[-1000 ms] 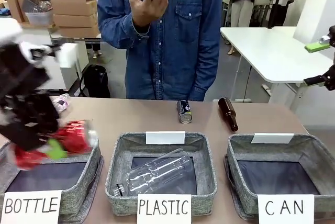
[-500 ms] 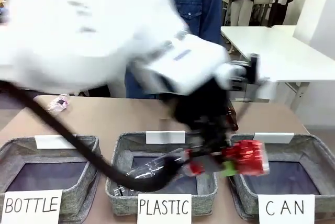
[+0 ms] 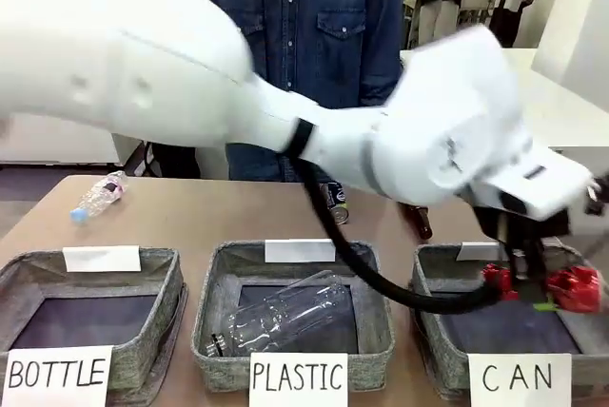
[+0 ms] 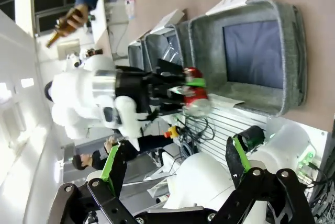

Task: Sort the can waste into the basket.
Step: Pick up the can waste from the table and place it in the right Fabric basket.

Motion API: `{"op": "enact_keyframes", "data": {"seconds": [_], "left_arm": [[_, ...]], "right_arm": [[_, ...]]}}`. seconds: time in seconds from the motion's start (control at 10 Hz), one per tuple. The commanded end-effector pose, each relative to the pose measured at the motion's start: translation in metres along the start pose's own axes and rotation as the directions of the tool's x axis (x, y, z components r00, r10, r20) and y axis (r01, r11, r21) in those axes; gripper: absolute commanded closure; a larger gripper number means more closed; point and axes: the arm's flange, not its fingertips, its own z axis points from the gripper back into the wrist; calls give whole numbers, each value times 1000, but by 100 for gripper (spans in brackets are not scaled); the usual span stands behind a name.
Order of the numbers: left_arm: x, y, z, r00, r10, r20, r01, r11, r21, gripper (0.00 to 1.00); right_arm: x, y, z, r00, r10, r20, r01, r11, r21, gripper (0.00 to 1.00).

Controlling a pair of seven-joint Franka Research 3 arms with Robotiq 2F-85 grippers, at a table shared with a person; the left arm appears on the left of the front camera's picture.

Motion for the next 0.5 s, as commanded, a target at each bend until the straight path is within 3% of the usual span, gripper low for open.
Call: {"op": "enact_keyframes", "data": {"seconds": [0.0,0.4], "left_arm": [[30,12,-6,997,15,-81,-14,1000,15,62],[23,11,-9,992,36,-120,-36,999,7,62]], "right_arm": [[-2,3,-4,999,-20,32,20,1000,7,0],[-2,3,-4,999,-20,32,20,1000,7,0]]}}
